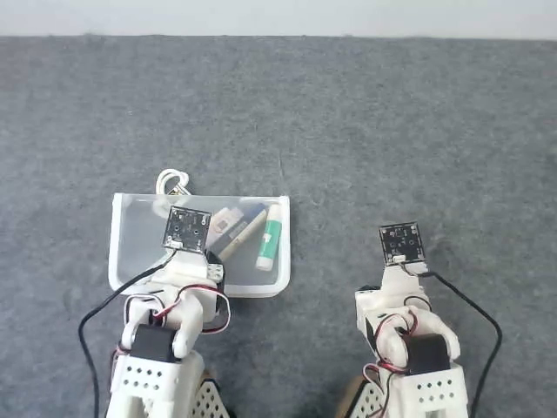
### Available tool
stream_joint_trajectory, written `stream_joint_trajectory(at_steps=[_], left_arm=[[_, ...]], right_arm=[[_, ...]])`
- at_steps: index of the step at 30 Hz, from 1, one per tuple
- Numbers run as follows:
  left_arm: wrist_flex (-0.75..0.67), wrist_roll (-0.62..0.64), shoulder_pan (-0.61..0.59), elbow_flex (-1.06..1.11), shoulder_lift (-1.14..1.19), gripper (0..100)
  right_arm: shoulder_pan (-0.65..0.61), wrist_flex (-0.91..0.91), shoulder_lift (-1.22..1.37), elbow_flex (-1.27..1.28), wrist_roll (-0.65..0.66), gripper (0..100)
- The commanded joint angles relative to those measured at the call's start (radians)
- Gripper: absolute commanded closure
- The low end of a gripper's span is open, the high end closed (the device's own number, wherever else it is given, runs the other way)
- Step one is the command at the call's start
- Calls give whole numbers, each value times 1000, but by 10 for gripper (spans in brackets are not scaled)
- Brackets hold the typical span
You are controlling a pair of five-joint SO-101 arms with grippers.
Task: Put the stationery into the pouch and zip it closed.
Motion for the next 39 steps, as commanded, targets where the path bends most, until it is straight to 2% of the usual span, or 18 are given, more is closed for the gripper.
stream_joint_trajectory(at_steps=[1,27,32,39], left_arm=[[3,14,5,-16,-18,989],[6,12,-5,-36,-20,988],[66,9,-5,-71,-20,988],[41,6,-5,-42,-20,988]], right_arm=[[5,5,-13,20,-9,991],[5,5,-13,20,-9,991],[5,5,-13,20,-9,991],[5,5,-13,20,-9,991]])
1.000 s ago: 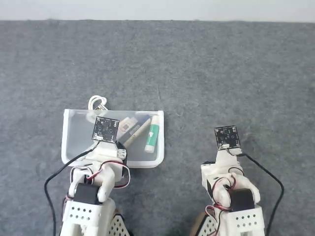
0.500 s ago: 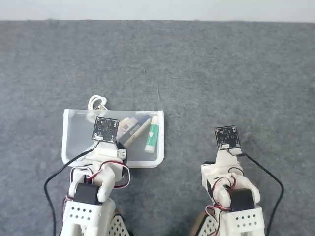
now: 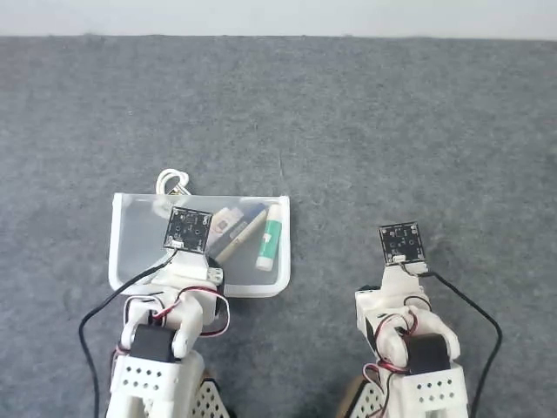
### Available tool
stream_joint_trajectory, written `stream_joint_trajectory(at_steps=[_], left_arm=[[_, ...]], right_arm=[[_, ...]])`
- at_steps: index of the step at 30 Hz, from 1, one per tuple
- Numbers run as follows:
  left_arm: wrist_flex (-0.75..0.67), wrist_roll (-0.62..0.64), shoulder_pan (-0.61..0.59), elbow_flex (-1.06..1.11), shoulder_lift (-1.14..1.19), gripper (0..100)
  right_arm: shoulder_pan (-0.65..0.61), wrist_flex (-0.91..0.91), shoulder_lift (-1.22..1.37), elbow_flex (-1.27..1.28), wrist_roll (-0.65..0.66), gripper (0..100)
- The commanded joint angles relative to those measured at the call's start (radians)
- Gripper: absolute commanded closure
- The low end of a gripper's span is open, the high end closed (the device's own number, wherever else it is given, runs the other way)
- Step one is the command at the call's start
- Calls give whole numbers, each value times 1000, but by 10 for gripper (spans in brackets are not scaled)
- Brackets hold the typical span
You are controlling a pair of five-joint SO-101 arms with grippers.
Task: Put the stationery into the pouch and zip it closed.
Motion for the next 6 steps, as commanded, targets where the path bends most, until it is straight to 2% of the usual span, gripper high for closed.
stream_joint_trajectory(at_steps=[1,6], left_arm=[[-40,5,-5,-18,-20,988],[-60,3,-5,-4,-18,988]], right_arm=[[5,5,-13,20,-9,991],[5,5,-13,20,-9,991]])
